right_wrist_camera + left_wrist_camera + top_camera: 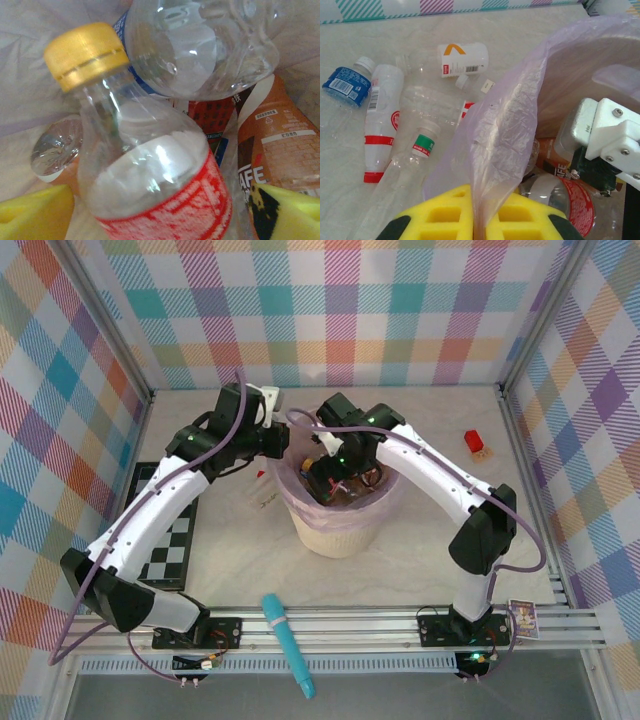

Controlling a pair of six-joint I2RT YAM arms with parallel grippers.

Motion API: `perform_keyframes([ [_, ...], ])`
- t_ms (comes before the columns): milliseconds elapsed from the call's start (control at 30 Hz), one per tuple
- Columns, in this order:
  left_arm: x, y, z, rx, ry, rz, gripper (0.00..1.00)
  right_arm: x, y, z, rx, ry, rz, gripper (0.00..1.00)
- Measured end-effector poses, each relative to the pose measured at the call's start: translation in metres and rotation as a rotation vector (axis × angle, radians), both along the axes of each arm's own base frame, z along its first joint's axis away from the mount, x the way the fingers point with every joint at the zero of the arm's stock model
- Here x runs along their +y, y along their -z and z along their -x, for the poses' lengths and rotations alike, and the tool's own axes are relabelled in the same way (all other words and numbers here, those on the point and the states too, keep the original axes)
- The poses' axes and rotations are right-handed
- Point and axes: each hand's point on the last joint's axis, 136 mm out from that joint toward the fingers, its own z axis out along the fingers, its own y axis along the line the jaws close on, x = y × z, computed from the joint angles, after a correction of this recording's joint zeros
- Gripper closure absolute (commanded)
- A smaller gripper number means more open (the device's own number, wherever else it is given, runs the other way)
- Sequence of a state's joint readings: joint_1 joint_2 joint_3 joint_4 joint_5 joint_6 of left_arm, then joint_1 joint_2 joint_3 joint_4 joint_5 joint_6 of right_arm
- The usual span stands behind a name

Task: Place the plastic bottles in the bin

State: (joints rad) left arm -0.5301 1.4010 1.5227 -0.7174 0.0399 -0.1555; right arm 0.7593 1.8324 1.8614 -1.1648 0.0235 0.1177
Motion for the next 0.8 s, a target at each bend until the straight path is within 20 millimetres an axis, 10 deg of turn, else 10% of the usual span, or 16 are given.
perform_keyframes([
  [300,0.002,0.003,0.01,0.013,0.02,0.002,0.74,0.001,-0.052,-0.011,-0.083,0.002,-0.082,0.01],
  [600,-0.005,-0.002,0.018,0.026,0.067,0.013,0.0,-0.023,-0.143,-0.011,-0.232,0.031,-0.275,0.01],
  [800,-0.008,-0.05,0.02,-0.037,0.092,0.066,0.0,-0.048,-0.184,-0.008,-0.33,0.094,-0.406,0.01],
])
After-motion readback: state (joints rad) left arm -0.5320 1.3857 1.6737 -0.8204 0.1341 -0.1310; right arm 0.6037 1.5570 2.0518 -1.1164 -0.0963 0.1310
